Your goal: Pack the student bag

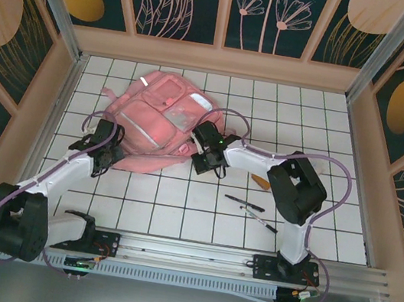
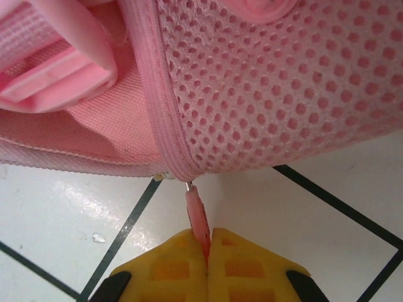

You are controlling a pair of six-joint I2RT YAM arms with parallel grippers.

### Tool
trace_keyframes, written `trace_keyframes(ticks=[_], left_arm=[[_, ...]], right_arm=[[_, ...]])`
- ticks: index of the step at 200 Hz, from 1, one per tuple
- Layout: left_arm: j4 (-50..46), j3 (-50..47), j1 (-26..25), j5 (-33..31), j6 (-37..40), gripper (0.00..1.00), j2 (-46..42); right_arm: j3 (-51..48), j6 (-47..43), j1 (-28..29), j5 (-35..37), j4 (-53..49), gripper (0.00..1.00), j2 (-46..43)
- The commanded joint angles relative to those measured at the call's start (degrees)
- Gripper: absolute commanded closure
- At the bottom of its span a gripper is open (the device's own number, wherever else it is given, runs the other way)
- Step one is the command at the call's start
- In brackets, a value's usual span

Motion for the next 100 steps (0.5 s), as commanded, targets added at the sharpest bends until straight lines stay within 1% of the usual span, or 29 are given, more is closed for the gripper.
trace_keyframes(ticks=[1, 12, 19, 30, 45, 56, 68, 79, 85, 100], left_arm=[[1.6, -0.7, 1.5, 4.1, 8.6, 1.00, -1.3], [2.2, -0.3, 1.5, 8.0, 11.2, 1.00, -1.6], [2.1, 0.1, 1.5, 9.7, 12.4, 0.95, -1.7], [1.2, 1.3, 1.5, 11.7, 13.8, 0.86, -1.8], [-1.2, 4.6, 0.9, 15.3, 14.8, 0.82, -2.5], [-1.9, 6.9, -1.8, 17.5, 15.4, 0.77, -4.6], [-2.5, 9.5, -6.3, 17.8, 15.6, 0.71, -7.1], [-3.1, 11.6, -8.9, 19.7, 15.8, 0.67, -8.8], [-3.8, 12.8, -9.8, 20.3, 16.1, 0.66, -9.4], [-5.4, 15.8, -12.4, 20.5, 19.7, 0.65, -10.2]], right_arm=[[-0.6, 2.8, -2.5, 8.8, -2.9, 1.00, -0.2], [-0.9, 3.3, -2.7, 9.5, -2.4, 1.00, -1.2], [-1.1, 3.5, -2.9, 9.6, -2.1, 1.00, -1.9], [-1.6, 3.5, -3.1, 9.3, -1.6, 0.91, -3.3], [-3.2, 0.8, -3.2, 6.4, -0.4, 0.79, -6.5], [-4.4, -0.6, -3.0, 6.7, 0.9, 0.72, -9.3], [-6.3, -1.4, -3.1, 8.7, 2.8, 0.64, -12.9], [-7.8, -2.2, -3.2, 10.8, 4.8, 0.61, -16.1], [-8.6, -2.6, -3.2, 12.0, 5.9, 0.59, -17.8], [-10.4, -3.3, -3.4, 15.3, 9.1, 0.56, -21.7]])
